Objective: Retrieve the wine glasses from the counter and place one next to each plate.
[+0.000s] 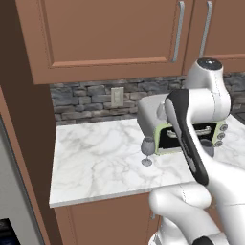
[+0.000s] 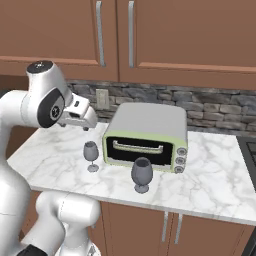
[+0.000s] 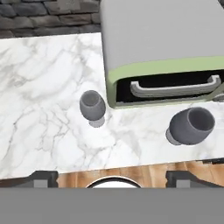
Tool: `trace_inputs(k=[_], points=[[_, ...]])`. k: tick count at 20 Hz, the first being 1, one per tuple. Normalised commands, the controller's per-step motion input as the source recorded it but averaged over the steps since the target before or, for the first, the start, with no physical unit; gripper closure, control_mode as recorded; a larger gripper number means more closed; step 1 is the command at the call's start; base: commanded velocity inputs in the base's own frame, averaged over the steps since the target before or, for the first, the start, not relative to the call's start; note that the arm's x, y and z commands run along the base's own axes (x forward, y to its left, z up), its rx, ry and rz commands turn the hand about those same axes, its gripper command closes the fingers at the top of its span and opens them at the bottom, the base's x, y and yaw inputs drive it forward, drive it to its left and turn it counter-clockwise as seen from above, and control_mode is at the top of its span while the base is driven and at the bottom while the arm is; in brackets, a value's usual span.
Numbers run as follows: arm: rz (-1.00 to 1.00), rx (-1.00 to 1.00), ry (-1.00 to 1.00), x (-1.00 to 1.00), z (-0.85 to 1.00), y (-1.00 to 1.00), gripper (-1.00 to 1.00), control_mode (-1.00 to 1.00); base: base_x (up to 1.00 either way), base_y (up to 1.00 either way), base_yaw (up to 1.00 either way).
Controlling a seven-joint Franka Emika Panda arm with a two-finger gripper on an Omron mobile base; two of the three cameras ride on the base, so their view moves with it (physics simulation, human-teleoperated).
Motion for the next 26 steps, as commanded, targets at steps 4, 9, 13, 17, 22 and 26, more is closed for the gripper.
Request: trace_inputs(k=[4,9,13,17,22,26], points=[[-0.31,0.10,0.00,-0.44,0.00,-0.02,-1.00,-1.00,0.00,0.00,0.00],[-0.25,0.11,0.00,-0.50,0.00,-0.01,-1.00,-1.00,0.00,0.00,0.00],[-0.13,0.11,0.00,-0.54,0.00,-0.20,-1.00,-1.00,0.00,0.00,0.00],[0.00,0.01,0.04,-0.46,-0.23,-0.49,-1.00,-1.00,0.00,0.00,0.00],[-0.06,0.15,0.01,-0.10,0.00,-0.50,-1.00,-1.00,0.00,0.00,0.00],[-0.15,0.30,0.09,0.00,0.00,-0.54,-1.00,-1.00,0.00,0.00,0.00]])
